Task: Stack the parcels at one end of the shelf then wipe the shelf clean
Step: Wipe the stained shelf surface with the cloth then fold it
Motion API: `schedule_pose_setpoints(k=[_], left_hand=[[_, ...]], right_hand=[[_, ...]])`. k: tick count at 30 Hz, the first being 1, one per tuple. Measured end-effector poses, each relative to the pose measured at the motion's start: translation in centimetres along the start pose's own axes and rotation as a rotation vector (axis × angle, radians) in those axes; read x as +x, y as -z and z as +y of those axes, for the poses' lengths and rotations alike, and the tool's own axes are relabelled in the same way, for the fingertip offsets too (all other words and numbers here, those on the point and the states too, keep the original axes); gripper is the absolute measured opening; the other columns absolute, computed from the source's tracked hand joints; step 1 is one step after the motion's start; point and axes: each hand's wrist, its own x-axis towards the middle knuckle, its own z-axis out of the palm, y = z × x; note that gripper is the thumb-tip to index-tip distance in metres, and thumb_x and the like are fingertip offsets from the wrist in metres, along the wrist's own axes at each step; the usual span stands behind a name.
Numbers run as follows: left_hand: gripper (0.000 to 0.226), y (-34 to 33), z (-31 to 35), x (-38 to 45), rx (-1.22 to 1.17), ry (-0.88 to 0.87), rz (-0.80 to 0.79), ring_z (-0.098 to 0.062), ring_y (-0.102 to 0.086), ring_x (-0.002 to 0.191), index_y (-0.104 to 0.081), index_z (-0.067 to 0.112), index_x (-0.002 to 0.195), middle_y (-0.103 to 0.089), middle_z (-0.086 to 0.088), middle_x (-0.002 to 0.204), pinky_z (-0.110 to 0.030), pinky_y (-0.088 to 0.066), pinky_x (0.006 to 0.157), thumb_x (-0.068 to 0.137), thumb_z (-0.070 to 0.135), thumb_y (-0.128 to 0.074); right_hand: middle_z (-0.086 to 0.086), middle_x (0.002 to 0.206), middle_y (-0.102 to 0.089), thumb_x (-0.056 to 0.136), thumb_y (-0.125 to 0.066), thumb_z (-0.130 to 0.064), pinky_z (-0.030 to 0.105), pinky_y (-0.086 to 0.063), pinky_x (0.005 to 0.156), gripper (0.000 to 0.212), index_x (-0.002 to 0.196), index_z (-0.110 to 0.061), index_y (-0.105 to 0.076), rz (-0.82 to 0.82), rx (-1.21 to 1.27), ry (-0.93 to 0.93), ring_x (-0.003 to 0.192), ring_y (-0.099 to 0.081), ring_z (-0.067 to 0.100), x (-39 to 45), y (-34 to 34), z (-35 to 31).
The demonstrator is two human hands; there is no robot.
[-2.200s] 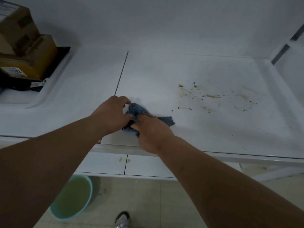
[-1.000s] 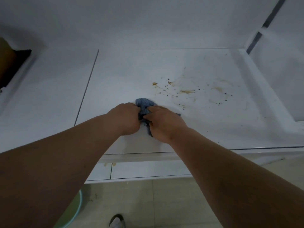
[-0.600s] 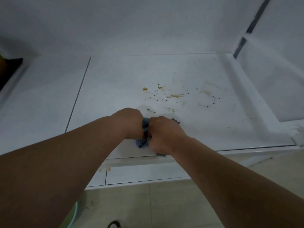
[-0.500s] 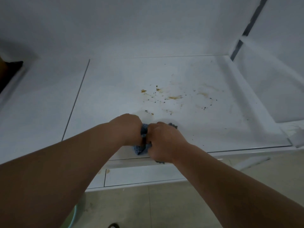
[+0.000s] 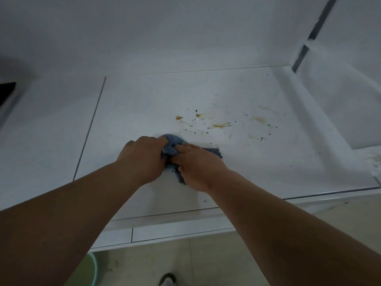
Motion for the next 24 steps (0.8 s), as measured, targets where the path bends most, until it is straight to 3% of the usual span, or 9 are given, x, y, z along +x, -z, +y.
schedule_pose_setpoints(k=[5,8,11,13,15,18,21,24], left_hand=[[0.024,-0.4,1.5,3.4,0.101,-0.089,-0.052,-0.021,-0.051,0.110,-0.055,0.028,0.113,-0.058,0.004,0.113,-0.038,-0.042,0.085,0.091,0.032,-0.047],[0.022,0.2,2.9,4.9,0.219,-0.140,-0.120,-0.021,-0.051,0.107,-0.060,0.026,0.108,-0.056,0.001,0.109,-0.034,-0.037,0.079,0.089,0.030,-0.049],[0.011,1.0,3.9,4.8,0.324,-0.207,-0.139,-0.020,-0.053,0.088,-0.059,0.020,0.084,-0.050,0.002,0.082,-0.031,-0.033,0.071,0.088,0.028,-0.051],[0.023,1.3,4.0,4.1,0.304,-0.214,-0.153,-0.016,-0.046,0.069,-0.046,0.018,0.065,-0.042,0.005,0.067,-0.030,-0.034,0.065,0.085,0.026,-0.053],[0.029,1.1,3.7,3.1,0.265,-0.206,-0.168,-0.015,-0.044,0.064,-0.041,0.019,0.060,-0.041,0.005,0.063,-0.030,-0.033,0.062,0.084,0.026,-0.054],[0.019,0.2,3.3,1.8,0.191,-0.199,-0.128,-0.017,-0.054,0.079,-0.064,0.019,0.080,-0.051,0.005,0.079,-0.031,-0.037,0.066,0.088,0.032,-0.052],[0.022,-0.6,3.2,1.4,0.114,-0.119,-0.138,-0.018,-0.057,0.093,-0.070,0.025,0.099,-0.057,0.003,0.099,-0.032,-0.047,0.075,0.088,0.035,-0.053],[0.022,-0.7,3.8,1.4,0.113,-0.063,-0.161,-0.018,-0.057,0.089,-0.070,0.024,0.099,-0.053,0.003,0.093,-0.033,-0.051,0.075,0.084,0.033,-0.058]], right_hand=[[-0.011,0.157,-0.030,0.100,-0.040,-0.023,0.034,-0.019,0.120,0.045,0.143,-0.039,-0.044,-0.027,-0.046,-0.118,0.147,-0.018,0.019,1.1,1.8,2.0],[-0.005,0.144,-0.047,0.097,-0.043,-0.023,0.036,-0.035,0.111,0.042,0.135,-0.036,-0.055,0.019,-0.065,-0.198,0.136,-0.034,0.024,0.4,1.9,1.9],[-0.003,0.127,-0.054,0.091,-0.048,-0.022,0.034,-0.046,0.098,0.039,0.126,-0.031,-0.063,0.025,-0.101,-0.222,0.123,-0.042,0.022,-0.5,1.7,1.3],[-0.005,0.118,-0.057,0.086,-0.051,-0.023,0.032,-0.048,0.094,0.038,0.119,-0.030,-0.068,0.017,-0.091,-0.215,0.116,-0.044,0.020,-1.3,1.6,0.9],[-0.007,0.114,-0.058,0.085,-0.051,-0.024,0.033,-0.050,0.090,0.037,0.116,-0.031,-0.069,0.023,-0.075,-0.177,0.111,-0.045,0.019,-2.0,1.4,0.5],[-0.010,0.124,-0.057,0.087,-0.051,-0.023,0.036,-0.050,0.090,0.039,0.120,-0.035,-0.066,0.022,-0.048,-0.125,0.114,-0.046,0.020,-2.1,1.2,0.8],[-0.012,0.136,-0.053,0.087,-0.056,-0.020,0.038,-0.051,0.093,0.040,0.123,-0.035,-0.064,0.042,-0.025,-0.097,0.122,-0.049,0.021,-1.4,0.8,1.4],[-0.006,0.130,-0.055,0.087,-0.054,-0.021,0.038,-0.050,0.094,0.036,0.120,-0.030,-0.066,0.004,-0.047,-0.107,0.120,-0.051,0.023,-1.6,0.3,1.5]])
